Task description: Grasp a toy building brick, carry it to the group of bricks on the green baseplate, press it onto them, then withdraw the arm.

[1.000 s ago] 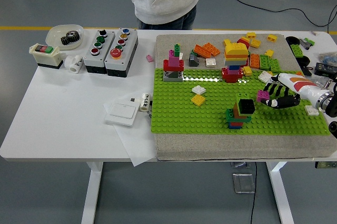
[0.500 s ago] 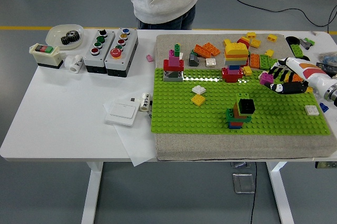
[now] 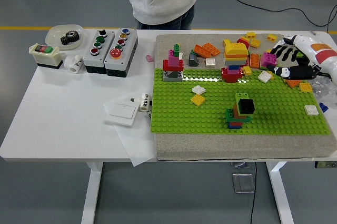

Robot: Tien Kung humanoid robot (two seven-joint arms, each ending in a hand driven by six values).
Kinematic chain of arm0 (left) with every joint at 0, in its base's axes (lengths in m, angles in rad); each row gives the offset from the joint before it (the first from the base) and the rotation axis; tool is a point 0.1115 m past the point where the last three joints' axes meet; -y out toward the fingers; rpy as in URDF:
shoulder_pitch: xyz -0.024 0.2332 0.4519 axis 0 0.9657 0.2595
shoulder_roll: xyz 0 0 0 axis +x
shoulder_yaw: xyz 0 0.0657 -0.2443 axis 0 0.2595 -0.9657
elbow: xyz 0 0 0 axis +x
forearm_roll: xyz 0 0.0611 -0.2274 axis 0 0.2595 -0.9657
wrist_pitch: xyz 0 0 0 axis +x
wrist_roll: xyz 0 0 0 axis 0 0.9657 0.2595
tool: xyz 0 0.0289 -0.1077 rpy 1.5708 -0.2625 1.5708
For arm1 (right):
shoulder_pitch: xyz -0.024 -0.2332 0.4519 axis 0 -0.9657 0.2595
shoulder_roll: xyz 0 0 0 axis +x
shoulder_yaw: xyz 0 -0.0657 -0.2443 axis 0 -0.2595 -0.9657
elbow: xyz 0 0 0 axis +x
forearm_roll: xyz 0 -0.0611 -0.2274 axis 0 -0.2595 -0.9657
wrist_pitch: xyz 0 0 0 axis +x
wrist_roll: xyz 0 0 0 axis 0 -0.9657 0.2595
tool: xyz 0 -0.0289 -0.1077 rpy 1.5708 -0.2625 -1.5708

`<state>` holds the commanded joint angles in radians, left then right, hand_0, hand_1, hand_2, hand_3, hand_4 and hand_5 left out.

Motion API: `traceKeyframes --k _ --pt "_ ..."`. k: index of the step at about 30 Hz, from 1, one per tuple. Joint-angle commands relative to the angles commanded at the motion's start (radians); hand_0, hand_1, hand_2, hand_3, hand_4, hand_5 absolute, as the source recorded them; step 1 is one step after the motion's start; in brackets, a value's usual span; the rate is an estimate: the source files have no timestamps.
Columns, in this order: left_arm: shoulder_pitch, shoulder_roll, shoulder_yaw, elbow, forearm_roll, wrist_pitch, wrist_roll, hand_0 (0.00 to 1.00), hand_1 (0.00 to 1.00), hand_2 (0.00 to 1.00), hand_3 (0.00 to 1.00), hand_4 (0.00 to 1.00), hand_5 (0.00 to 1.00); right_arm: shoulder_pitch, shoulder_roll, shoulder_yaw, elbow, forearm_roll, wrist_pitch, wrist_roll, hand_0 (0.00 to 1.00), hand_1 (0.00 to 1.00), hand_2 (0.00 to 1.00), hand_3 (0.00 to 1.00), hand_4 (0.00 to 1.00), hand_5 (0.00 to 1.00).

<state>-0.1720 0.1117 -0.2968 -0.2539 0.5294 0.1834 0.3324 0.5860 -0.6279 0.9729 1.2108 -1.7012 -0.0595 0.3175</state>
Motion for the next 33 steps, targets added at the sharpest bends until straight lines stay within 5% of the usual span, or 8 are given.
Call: traceKeyframes --k 9,33 --pt "0.001 0.0 -0.003 0.0 0.004 -0.002 0.002 0.496 0.568 0.634 0.603 0.641 0.715 -0.062 -0.048 -0.025 0.147 -0.009 0.033 -0.014 0.354 0.415 0.49 0.509 0.68 0.324" --pt "0.002 -0.001 -0.009 0.0 0.014 -0.004 0.005 0.495 0.566 0.634 0.602 0.639 0.72 -0.139 -0.059 -0.041 0.229 -0.068 0.031 0.0 0.358 0.423 0.497 0.513 0.717 0.326"
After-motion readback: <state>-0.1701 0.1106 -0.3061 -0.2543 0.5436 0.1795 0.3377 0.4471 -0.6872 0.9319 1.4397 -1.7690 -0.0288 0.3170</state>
